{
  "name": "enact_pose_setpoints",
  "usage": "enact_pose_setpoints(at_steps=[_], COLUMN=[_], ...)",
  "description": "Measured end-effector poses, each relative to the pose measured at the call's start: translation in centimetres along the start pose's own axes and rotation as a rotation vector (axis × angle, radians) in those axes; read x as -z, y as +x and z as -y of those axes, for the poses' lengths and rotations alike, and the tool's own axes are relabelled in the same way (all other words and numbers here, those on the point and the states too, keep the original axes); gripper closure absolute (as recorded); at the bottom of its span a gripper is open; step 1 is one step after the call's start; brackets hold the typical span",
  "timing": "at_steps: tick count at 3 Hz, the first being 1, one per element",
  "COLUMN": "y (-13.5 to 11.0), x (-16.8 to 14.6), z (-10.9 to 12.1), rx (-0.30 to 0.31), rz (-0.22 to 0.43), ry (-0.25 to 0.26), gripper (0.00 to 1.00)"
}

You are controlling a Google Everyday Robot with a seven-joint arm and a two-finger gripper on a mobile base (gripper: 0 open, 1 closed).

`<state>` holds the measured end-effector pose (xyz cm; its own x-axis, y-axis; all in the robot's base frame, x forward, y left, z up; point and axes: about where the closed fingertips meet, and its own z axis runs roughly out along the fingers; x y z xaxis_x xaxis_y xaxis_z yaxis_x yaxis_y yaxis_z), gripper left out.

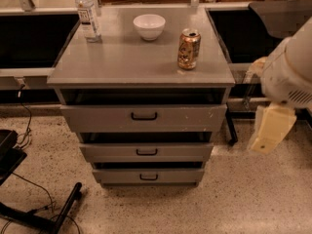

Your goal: Open bottom drawer

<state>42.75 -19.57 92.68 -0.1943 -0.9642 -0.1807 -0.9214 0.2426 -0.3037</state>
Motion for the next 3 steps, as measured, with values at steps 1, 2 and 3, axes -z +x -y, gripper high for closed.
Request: enact_pose_setpoints(at_steps=[1,2,3], y=[-0.3,1.2,3.7], x=[-6.1,-14.3,-22.6], z=[-2.2,-5.3,-8.4], rx=[0.026,0.04,0.019], rz=[-0.041,-0.092,-0.142], ry=[0.013,-0.035,-0.102], gripper=[0.0,0.0,0.0])
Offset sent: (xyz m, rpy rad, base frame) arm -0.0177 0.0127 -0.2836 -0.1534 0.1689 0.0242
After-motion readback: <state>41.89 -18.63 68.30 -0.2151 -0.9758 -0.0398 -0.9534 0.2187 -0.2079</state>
